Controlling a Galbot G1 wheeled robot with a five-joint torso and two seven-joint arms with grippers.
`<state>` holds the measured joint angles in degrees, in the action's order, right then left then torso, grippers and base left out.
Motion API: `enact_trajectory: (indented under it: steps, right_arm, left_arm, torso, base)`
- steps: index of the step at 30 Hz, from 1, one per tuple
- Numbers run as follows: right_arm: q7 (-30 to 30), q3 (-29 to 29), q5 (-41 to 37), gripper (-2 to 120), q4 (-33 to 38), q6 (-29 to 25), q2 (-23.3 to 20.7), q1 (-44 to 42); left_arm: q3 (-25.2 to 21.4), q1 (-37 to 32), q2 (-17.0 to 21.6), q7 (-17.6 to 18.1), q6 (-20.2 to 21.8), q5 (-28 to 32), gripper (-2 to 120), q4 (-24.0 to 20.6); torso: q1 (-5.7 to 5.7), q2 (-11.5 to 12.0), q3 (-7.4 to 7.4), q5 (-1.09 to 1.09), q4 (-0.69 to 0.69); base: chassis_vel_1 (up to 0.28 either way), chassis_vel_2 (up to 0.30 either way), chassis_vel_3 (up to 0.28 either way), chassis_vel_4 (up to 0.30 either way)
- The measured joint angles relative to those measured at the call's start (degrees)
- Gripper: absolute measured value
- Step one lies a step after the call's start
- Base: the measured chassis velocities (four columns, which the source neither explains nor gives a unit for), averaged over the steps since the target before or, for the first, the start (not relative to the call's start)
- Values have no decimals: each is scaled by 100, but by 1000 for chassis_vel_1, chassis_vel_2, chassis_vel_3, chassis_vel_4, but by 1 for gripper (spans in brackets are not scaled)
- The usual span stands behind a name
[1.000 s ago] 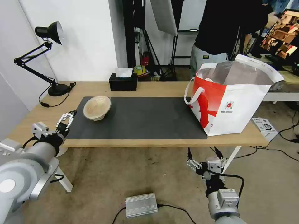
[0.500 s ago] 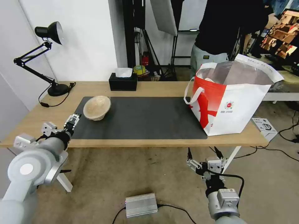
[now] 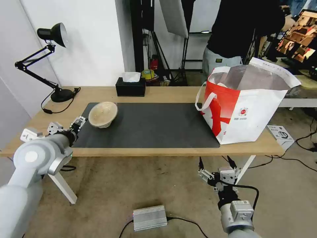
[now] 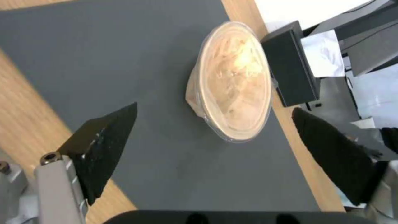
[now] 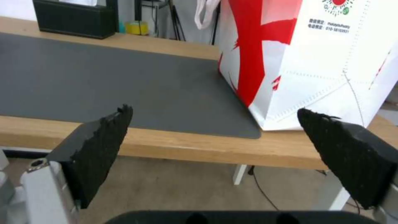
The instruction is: Pick up the trash from the table and place it into the takeout bag.
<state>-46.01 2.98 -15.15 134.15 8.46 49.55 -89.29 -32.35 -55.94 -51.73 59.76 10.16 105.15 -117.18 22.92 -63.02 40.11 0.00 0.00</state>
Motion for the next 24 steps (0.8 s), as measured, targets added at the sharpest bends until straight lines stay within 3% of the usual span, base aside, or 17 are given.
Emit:
enact_trajectory:
  steps: [24]
  right_arm:
    - [0,0,0,100,0,0,0,0]
  left_arm:
    - [917,1210,-474,303,49,-17,100,766]
  torso:
    - [0,0,0,1,-1]
  base:
    - [0,0,0,0]
